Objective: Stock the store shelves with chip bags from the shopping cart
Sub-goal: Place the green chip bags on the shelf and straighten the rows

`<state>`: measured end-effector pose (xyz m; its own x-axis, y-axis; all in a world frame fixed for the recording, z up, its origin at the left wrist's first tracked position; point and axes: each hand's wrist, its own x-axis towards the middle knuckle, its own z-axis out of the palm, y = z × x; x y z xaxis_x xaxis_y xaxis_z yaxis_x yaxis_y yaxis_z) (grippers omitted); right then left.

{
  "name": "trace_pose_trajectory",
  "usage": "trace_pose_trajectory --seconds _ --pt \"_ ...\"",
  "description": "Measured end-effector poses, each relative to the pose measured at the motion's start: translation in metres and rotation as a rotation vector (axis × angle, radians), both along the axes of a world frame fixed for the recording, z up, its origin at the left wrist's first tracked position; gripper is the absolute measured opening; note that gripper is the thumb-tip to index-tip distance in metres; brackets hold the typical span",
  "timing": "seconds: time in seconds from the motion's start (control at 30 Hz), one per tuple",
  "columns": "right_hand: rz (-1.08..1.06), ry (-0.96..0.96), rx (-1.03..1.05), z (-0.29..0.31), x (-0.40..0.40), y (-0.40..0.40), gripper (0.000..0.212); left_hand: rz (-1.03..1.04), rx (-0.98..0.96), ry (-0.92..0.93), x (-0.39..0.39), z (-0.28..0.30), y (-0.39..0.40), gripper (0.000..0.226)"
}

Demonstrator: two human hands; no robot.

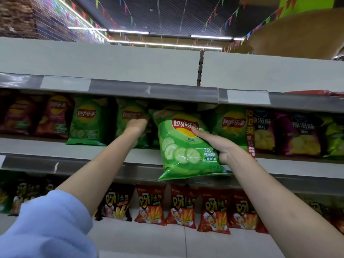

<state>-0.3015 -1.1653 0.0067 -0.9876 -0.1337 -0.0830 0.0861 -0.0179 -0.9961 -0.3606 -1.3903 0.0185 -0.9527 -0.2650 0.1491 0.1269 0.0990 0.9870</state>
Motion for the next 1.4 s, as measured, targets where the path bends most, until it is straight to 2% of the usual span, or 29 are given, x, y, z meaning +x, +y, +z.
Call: trace_pose_trajectory --seconds 0.03,0.13,0.33,0.47,0.6,0.8,0.97,1.1,1.13,1.2,1.23,1.27,1.3,1.37,1.4 --pt "-0.01 -0.008 0.016 -0.001 0.007 0.009 0.039 -0.033 0.03 0.0 0.008 -0.001 0.013 0.023" --pt "-0.051 -0.026 0.055 0.001 0.029 0.043 0.034 -0.117 -0.007 0.003 0.025 -0.007 0.047 0.02" --pt "-0.1 -0.045 0.117 0.001 0.055 0.101 0.061 -0.28 -0.062 0.0 0.037 -0.017 0.103 0.032" --pt "-0.099 -0.036 0.097 0.0 0.06 0.114 0.053 -0.287 -0.023 -0.022 0.04 -0.015 0.118 0.032" --pt "-0.058 -0.028 0.076 0.003 0.055 0.099 0.038 -0.207 0.005 -0.028 0.039 -0.011 0.1 0.03" --pt "0.005 -0.018 0.066 0.008 0.027 0.043 0.042 -0.087 0.181 -0.046 0.02 -0.003 0.053 0.032" --pt "-0.026 0.01 0.039 0.016 0.002 -0.003 0.027 -0.025 0.239 -0.022 0.003 0.0 0.019 0.031" --pt "-0.154 0.064 0.055 0.017 -0.019 -0.024 0.035 -0.133 0.271 0.062 -0.002 0.0 0.008 0.036" --pt "-0.183 0.078 0.039 0.016 -0.025 -0.029 0.048 -0.194 0.263 0.086 -0.004 0.0 0.006 0.036" --pt "-0.242 0.137 0.035 0.015 -0.034 -0.04 0.096 -0.345 0.246 0.111 -0.01 -0.002 0.004 0.034" --pt "-0.269 0.182 0.045 0.013 -0.043 -0.043 0.117 -0.406 0.212 0.101 -0.014 -0.004 0.003 0.039" --pt "-0.283 0.237 0.06 0.01 -0.053 -0.045 0.128 -0.453 0.126 0.076 -0.019 -0.007 0.002 0.048" --pt "-0.3 0.287 0.071 0.007 -0.059 -0.049 0.126 -0.477 0.002 0.039 -0.024 -0.011 0.002 0.055" --pt "-0.35 0.334 0.09 0.002 -0.064 -0.057 0.103 -0.431 -0.235 -0.007 -0.028 -0.017 0.006 0.07" --pt "-0.399 0.34 0.108 0.0 -0.067 -0.06 0.093 -0.389 -0.292 0.007 -0.031 -0.02 0.009 0.084"
